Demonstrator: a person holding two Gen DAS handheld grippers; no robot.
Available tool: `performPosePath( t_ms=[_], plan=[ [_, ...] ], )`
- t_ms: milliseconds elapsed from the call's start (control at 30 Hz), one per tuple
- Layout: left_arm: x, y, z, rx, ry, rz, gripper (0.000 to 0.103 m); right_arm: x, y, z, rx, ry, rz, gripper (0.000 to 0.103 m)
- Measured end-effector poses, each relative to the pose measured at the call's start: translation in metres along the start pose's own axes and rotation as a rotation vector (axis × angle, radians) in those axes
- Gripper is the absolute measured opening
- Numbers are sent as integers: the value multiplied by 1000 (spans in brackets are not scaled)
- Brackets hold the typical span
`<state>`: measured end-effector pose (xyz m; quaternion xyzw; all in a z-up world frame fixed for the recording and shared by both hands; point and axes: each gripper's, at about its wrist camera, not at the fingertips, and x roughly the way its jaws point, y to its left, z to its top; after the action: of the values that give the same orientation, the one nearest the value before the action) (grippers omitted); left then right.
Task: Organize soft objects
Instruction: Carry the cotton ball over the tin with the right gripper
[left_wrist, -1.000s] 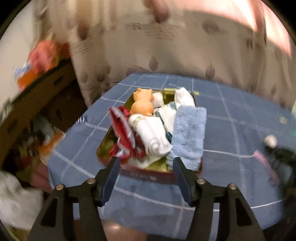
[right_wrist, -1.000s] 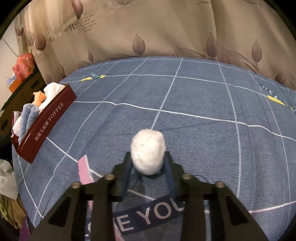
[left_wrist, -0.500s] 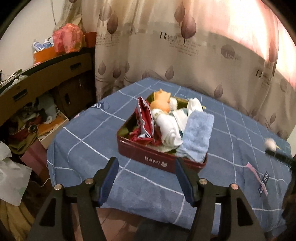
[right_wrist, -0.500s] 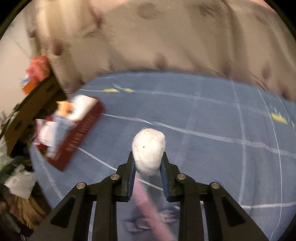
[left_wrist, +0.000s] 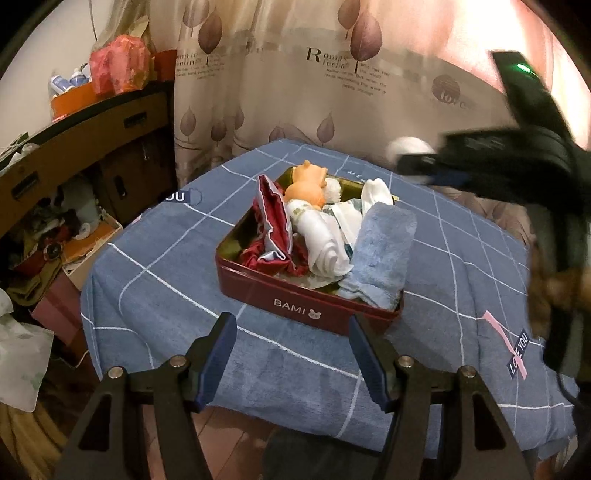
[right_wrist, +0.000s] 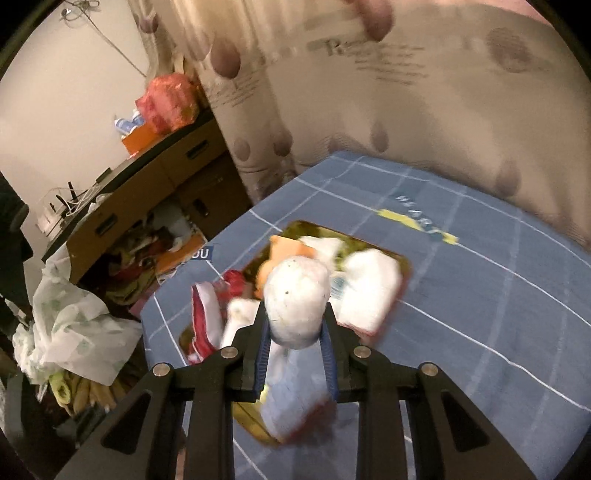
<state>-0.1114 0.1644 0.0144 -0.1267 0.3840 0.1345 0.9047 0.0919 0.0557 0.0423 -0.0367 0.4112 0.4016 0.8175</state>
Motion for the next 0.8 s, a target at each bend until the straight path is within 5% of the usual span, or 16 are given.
performPosePath(
  t_ms=[400,567,800],
  plan=[
    [12,14,2,-58,56,26,64,74,4,14,-8,84,-29,24],
    [17,11,4,-28,80,80,65,86,0,11,-9,98,-44,26],
    [25,13,6,-39,126,56,65,89,-2,10,-12,90,-75,32]
  ],
)
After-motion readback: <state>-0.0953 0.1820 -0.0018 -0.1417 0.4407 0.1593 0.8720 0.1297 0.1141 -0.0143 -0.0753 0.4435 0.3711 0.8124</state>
